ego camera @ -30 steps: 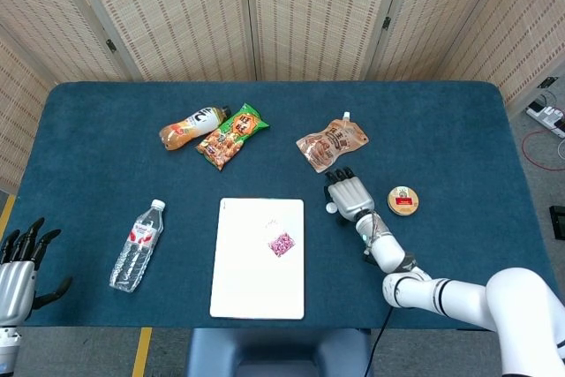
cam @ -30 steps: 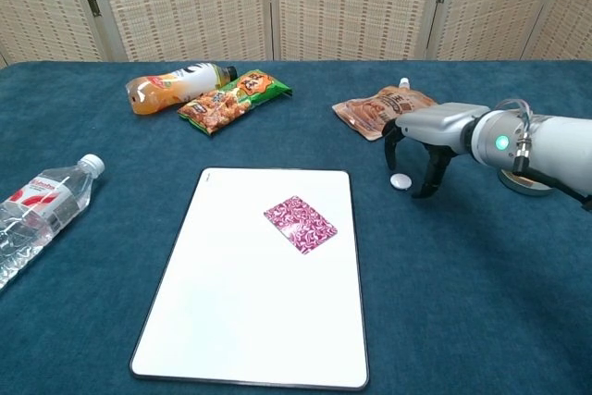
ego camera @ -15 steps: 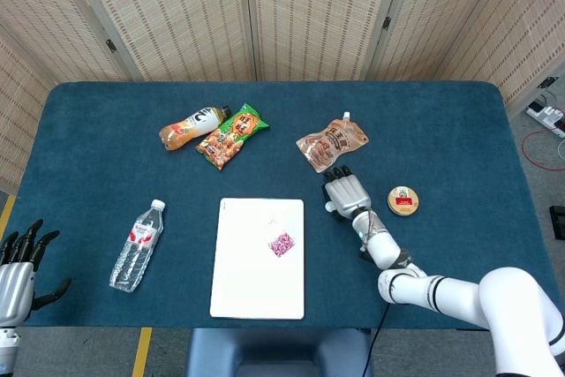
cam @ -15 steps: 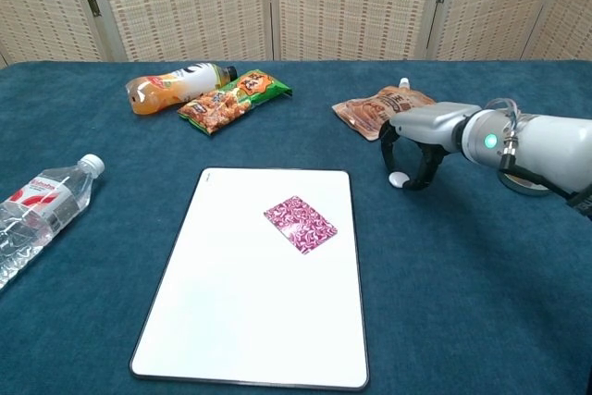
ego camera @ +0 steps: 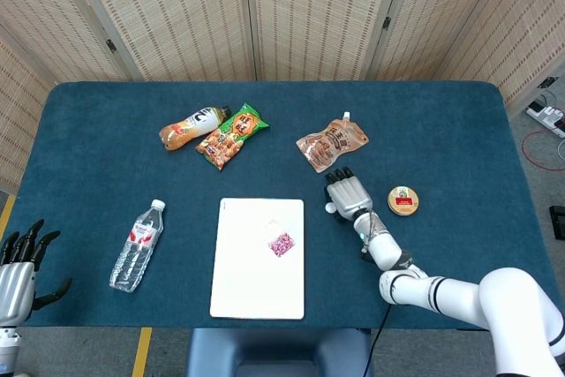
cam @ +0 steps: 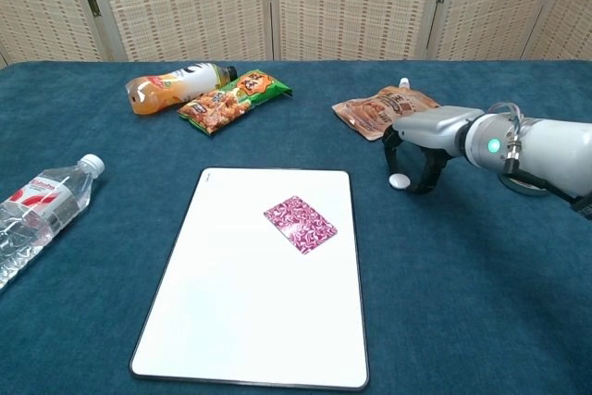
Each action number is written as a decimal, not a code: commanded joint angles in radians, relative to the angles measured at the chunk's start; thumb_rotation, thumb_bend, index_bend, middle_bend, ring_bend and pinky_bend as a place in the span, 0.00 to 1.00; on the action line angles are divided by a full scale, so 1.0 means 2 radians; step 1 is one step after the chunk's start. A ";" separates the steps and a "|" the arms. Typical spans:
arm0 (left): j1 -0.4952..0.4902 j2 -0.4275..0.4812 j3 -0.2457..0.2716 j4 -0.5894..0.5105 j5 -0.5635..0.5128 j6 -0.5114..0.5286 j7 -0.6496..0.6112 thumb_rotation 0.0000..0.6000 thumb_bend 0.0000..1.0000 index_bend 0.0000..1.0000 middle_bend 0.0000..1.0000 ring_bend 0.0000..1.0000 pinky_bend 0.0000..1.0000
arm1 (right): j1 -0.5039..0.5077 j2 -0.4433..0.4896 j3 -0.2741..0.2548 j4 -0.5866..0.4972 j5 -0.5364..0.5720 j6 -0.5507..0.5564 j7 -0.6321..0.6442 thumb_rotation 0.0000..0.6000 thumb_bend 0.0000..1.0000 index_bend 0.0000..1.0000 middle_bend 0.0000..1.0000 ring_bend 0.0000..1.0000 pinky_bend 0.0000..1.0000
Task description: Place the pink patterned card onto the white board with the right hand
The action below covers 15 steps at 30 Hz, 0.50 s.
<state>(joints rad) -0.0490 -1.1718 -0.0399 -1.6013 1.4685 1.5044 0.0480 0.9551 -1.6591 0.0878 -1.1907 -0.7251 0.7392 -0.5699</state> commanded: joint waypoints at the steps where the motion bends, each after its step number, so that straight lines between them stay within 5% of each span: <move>1: 0.000 0.000 0.000 0.000 0.000 0.000 0.000 1.00 0.29 0.19 0.06 0.14 0.00 | 0.001 -0.001 0.000 0.000 0.000 0.000 -0.001 1.00 0.36 0.44 0.14 0.05 0.00; 15: 0.001 0.000 0.001 0.004 -0.001 0.000 -0.005 1.00 0.29 0.19 0.06 0.14 0.00 | 0.005 -0.006 0.001 -0.005 0.000 0.011 -0.016 1.00 0.36 0.50 0.18 0.06 0.00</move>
<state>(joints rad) -0.0461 -1.1723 -0.0388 -1.5924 1.4662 1.5038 0.0378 0.9644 -1.6723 0.0900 -1.2007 -0.7254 0.7598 -0.6011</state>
